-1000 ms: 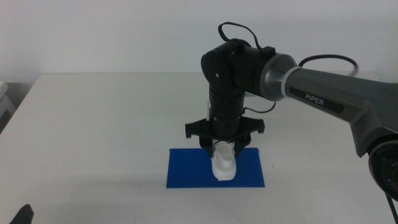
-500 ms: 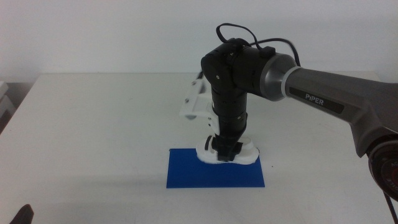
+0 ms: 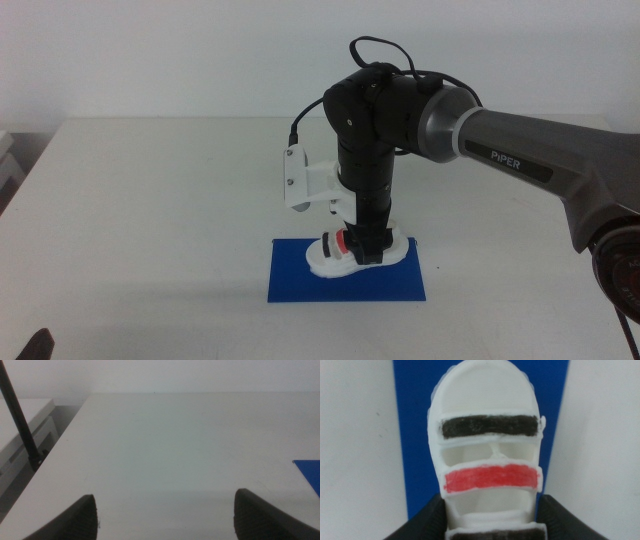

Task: Use one arm to grab the shoe from the table and place it on the mat.

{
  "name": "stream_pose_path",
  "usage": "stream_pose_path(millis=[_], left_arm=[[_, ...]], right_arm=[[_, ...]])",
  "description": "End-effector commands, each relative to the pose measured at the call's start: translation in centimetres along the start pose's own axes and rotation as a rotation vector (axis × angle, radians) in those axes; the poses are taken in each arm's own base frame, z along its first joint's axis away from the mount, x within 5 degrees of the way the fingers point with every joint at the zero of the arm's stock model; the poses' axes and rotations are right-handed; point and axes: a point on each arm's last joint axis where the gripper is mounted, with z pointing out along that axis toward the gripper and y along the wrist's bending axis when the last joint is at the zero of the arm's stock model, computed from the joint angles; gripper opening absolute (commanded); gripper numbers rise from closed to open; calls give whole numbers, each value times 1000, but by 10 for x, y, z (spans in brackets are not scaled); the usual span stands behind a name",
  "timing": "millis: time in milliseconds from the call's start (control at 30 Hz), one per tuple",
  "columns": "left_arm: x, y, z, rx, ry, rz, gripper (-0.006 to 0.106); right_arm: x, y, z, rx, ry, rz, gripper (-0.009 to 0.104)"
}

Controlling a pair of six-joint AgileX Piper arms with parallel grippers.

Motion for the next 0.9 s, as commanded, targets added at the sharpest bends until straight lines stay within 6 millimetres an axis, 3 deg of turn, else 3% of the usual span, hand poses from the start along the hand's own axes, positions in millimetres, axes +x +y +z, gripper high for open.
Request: stream_pose_path(millis=[0,233,633,800,833,867], left_arm=[[-5,0,-1,0,-87,-13,94],[-5,0,-1,0,-87,-13,94],[-5,0,-1,0,-87,-13,94],[-5,0,-1,0,-87,-13,94],[-5,0,-1,0,-87,-13,94],[-5,0,-1,0,-87,-13,94]], right_arm=[[2,3,-35,11,-34,-2,-4],[-4,1,-34,30,-102,10,-4],[-9,-3,-7,5,-83,12,-4],[-8,-2,-5,-9,-72,11,-4],[-11,-3,-5,8,-108,39,15],[-12,-3,-5,8,-111,45,21]])
